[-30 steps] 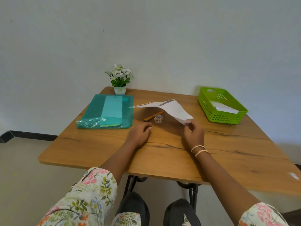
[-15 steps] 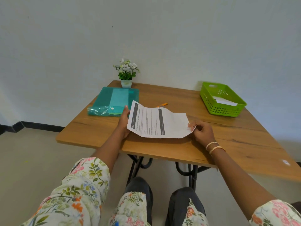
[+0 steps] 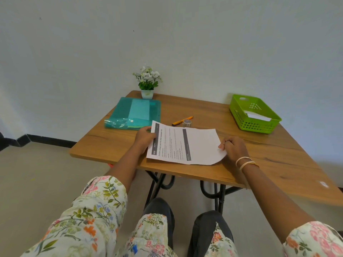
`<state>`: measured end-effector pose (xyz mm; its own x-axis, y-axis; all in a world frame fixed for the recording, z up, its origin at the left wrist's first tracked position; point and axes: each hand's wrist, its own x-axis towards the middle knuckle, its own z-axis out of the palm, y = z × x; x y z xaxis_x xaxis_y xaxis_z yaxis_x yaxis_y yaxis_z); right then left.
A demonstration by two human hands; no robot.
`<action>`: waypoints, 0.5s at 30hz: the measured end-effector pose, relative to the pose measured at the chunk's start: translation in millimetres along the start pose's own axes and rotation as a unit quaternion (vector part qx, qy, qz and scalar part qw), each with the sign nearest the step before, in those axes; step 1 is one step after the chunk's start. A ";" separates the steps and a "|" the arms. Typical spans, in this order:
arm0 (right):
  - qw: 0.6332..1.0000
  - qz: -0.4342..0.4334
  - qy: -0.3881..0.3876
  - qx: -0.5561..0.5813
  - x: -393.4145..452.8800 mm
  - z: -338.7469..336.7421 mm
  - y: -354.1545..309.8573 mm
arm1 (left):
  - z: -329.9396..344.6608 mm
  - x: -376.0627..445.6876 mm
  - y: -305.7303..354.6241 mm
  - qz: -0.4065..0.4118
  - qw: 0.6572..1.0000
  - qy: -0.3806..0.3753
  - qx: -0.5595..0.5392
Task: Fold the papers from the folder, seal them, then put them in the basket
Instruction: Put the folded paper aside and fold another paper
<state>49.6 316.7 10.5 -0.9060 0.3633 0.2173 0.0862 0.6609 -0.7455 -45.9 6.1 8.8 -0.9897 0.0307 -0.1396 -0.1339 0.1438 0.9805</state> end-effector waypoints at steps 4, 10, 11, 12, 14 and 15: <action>0.997 -0.001 -0.005 -0.077 -2.0 4.3 -20.6 | 1.6 1.7 -2.4 0.026 0.997 0.028 0.071; 0.980 -0.050 -0.123 -0.150 -10.0 55.1 -59.9 | 3.6 2.5 -5.6 0.061 0.993 0.039 0.098; 0.972 -0.058 -0.151 -0.172 -12.8 65.1 -67.3 | 3.6 3.6 -7.9 0.066 0.992 0.038 0.096; 0.962 -0.069 -0.174 -0.197 -14.6 75.7 -73.3 | 3.4 3.8 -9.5 0.072 0.992 0.036 0.095; 0.943 -0.093 -0.205 -0.247 -15.5 94.2 -78.2 | 3.5 4.4 -12.4 0.085 0.991 0.034 0.099; 0.933 -0.104 -0.213 -0.272 -15.4 101.4 -78.0 | 3.6 4.5 -13.0 0.092 0.990 0.036 0.104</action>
<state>14.8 193.0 1.3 -0.9990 -0.0283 -0.0345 -0.0183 0.9653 -0.2606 -48.4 8.0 -5.1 -0.9984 0.0061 0.0567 0.0553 0.3438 0.9374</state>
